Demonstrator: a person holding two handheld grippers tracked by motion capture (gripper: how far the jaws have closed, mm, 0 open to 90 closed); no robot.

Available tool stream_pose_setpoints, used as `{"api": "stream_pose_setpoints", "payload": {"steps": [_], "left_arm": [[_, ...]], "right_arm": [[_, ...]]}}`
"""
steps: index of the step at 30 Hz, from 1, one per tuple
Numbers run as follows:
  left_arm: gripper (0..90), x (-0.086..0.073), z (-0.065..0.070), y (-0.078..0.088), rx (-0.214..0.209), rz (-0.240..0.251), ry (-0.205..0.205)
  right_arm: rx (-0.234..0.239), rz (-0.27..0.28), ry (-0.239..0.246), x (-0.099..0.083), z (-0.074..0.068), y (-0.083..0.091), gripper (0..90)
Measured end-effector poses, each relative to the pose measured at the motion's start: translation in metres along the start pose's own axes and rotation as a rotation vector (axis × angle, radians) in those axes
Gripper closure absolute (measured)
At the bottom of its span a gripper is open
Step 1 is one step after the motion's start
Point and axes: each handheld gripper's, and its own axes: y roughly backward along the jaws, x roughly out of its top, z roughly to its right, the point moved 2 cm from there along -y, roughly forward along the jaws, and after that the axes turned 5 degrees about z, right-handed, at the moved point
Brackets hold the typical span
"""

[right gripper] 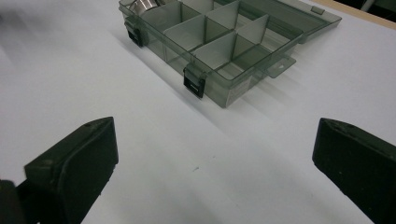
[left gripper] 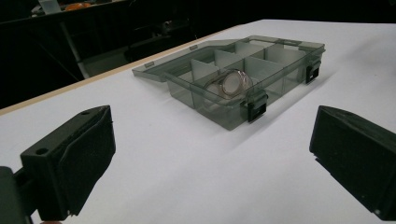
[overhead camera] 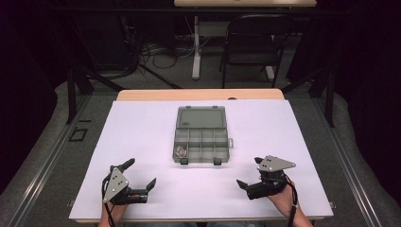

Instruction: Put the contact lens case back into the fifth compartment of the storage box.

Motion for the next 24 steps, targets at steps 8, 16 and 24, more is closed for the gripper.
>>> {"api": "stream_pose_setpoints", "payload": {"steps": [8,16,24], "left_arm": [[0.3,-0.001,0.000,0.001,0.004,-0.002,0.001],[0.2,-0.002,0.001,-0.001,-0.006,-0.017,-0.006],[0.2,-0.002,0.001,-0.002,-0.003,-0.021,-0.005]], "right_arm": [[-0.033,0.035,-0.034,-0.022,0.007,0.012,0.0],[-0.088,0.042,-0.044,-0.042,0.010,0.021,0.0],[-0.105,0.069,-0.044,-0.043,0.011,0.026,0.0]]}}
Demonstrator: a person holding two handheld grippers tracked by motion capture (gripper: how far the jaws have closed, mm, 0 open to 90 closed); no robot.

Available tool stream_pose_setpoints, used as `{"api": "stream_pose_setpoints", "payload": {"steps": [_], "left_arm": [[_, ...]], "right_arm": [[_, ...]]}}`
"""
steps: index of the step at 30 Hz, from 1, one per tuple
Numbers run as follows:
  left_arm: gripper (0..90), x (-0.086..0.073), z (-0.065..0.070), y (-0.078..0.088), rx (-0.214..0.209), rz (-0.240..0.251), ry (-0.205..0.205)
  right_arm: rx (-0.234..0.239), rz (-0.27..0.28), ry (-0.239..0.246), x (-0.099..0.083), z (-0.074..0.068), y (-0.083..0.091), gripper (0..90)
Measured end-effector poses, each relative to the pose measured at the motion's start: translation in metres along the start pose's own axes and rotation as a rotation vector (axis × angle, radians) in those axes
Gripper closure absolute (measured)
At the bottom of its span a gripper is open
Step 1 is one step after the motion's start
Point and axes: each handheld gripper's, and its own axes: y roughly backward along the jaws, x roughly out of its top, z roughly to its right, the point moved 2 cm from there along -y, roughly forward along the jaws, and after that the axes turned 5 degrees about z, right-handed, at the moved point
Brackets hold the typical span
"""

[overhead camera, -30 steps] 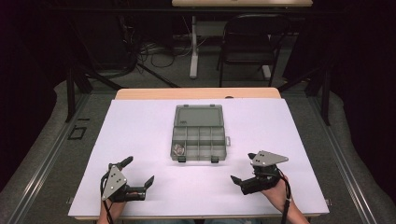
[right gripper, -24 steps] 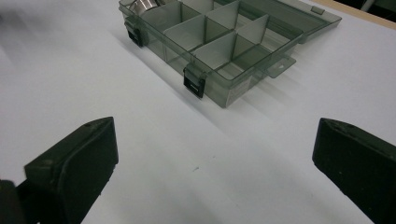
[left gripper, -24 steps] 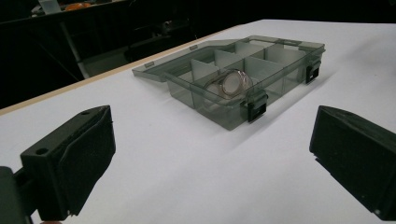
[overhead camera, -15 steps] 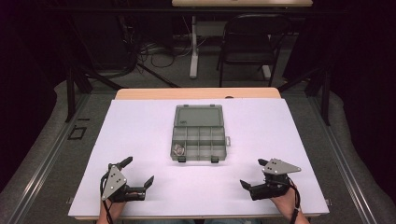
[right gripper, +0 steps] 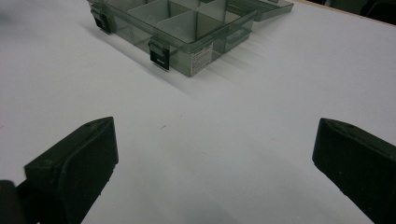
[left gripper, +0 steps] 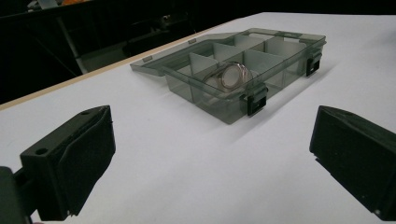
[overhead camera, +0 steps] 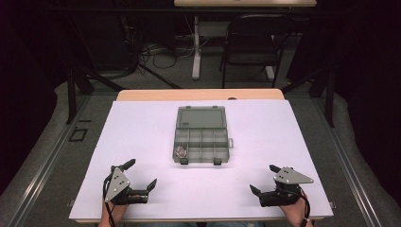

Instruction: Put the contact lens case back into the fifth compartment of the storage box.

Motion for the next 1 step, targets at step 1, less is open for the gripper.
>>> {"api": "stream_pose_setpoints", "payload": {"steps": [1], "left_arm": [[0.2,0.0002,0.0001,0.0001,0.000,0.001,-0.001]], "right_arm": [[-0.002,-0.001,-0.003,0.0001,0.0003,0.0009,0.0]]}}
